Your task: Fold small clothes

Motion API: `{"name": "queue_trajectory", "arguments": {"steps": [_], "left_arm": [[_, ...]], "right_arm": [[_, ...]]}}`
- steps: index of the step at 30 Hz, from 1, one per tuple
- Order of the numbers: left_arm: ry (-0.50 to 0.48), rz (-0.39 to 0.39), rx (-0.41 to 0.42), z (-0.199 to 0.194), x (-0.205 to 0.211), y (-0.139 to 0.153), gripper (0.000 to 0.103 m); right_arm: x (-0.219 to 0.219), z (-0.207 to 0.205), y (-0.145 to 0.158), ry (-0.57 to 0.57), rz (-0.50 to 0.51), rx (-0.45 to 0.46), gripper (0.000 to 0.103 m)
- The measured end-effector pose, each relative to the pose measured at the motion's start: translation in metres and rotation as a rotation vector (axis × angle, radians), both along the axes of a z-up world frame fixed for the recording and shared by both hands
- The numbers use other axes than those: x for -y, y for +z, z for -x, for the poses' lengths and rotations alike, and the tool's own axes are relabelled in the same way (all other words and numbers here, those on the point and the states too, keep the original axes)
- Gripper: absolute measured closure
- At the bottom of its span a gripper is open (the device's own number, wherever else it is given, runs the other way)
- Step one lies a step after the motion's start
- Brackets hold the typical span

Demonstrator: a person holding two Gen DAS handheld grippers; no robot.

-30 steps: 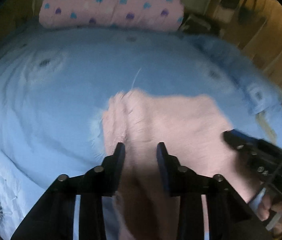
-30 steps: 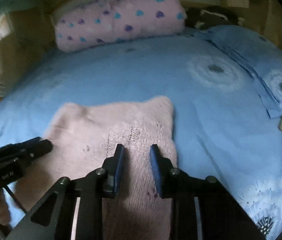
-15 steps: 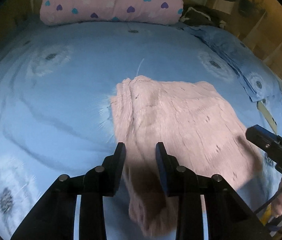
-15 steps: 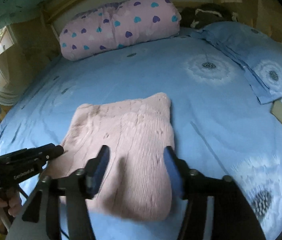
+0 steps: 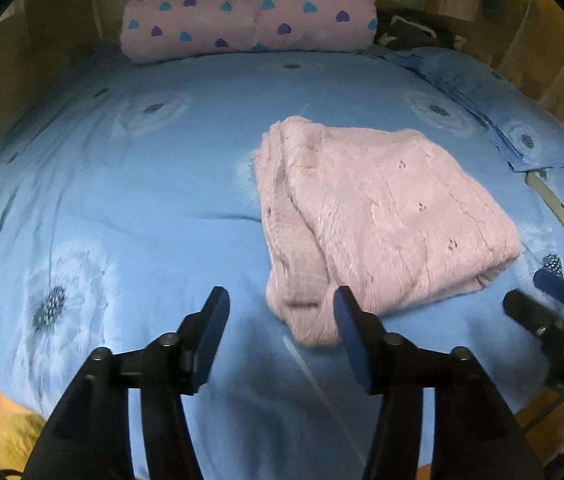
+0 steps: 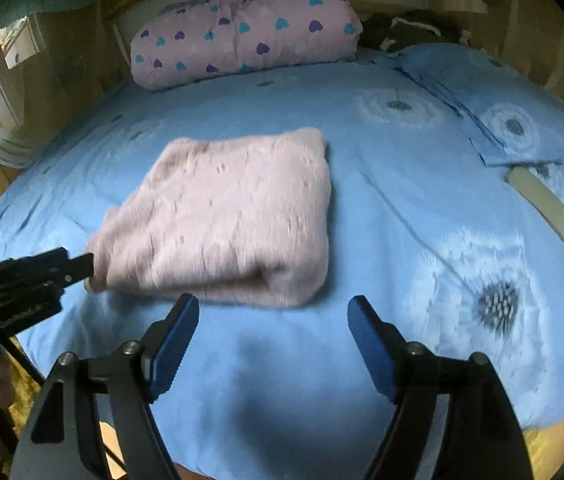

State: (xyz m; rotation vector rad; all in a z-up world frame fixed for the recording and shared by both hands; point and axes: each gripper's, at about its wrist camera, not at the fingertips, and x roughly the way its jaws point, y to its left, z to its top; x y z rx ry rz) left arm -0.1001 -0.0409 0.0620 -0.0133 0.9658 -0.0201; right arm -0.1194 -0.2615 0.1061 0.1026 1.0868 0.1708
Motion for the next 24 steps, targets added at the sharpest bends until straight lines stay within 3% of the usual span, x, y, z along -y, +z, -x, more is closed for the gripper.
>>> {"name": "queue_trajectory", "arguments": {"steps": [4,7,17,24], "left_arm": [[-0.018,0.036,0.007,0.015,0.002,0.001,0.04],[-0.058,0.013,-0.002,0.018,0.013,-0.005,0.038],[-0.04,-0.061,-0.078,0.003,0.033,-0.049,0.038],[-0.023,-0.065,-0.054,0.004,0.035,-0.052,0.036]], "right_arm": [[-0.004,0.01,-0.013,0.006,0.027,-0.012,0.022],[-0.007,0.013,-0.02,0.01,0.038,-0.018,0.022],[-0.009,0.017,-0.04,0.006,0.081,-0.046,0.022],[-0.009,0.018,-0.044,-0.008,0.065,-0.039,0.018]]}}
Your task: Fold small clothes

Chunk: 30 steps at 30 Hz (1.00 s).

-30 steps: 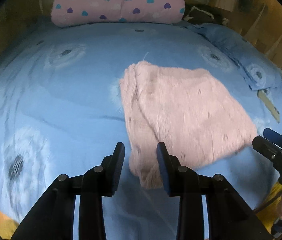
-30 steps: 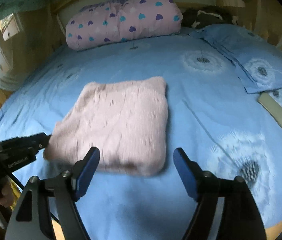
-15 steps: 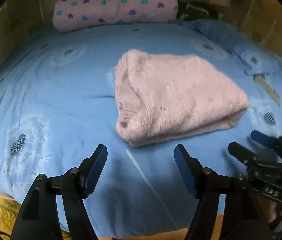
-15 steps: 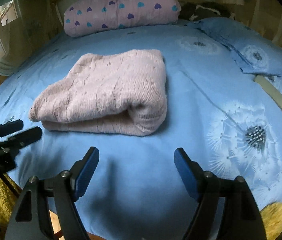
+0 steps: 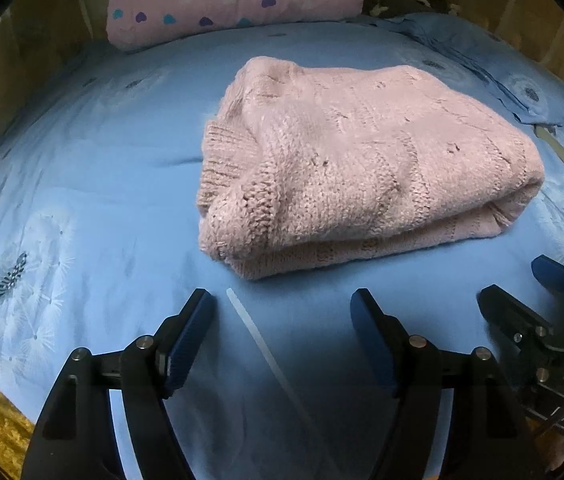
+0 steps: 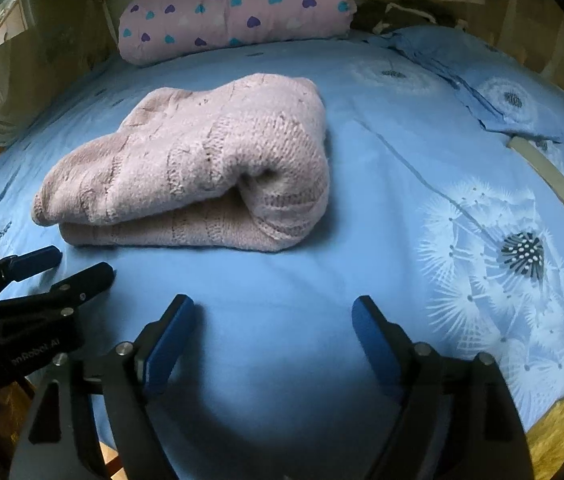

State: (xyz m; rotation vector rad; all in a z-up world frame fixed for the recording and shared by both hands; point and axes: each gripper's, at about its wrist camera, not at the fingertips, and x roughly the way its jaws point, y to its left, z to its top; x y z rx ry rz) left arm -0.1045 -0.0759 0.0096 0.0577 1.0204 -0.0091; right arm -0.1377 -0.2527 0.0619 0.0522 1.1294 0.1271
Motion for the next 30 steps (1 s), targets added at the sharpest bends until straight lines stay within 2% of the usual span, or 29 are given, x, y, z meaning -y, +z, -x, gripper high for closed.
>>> {"name": "queue_trajectory", "arguments": {"steps": [30], "left_arm": [[0.025,0.019,0.004,-0.0012,-0.0072,-0.0034,0.035]], "right_arm": [[0.0003,-0.0005,-0.0012,-0.007,-0.007,0.004,0.014]]}}
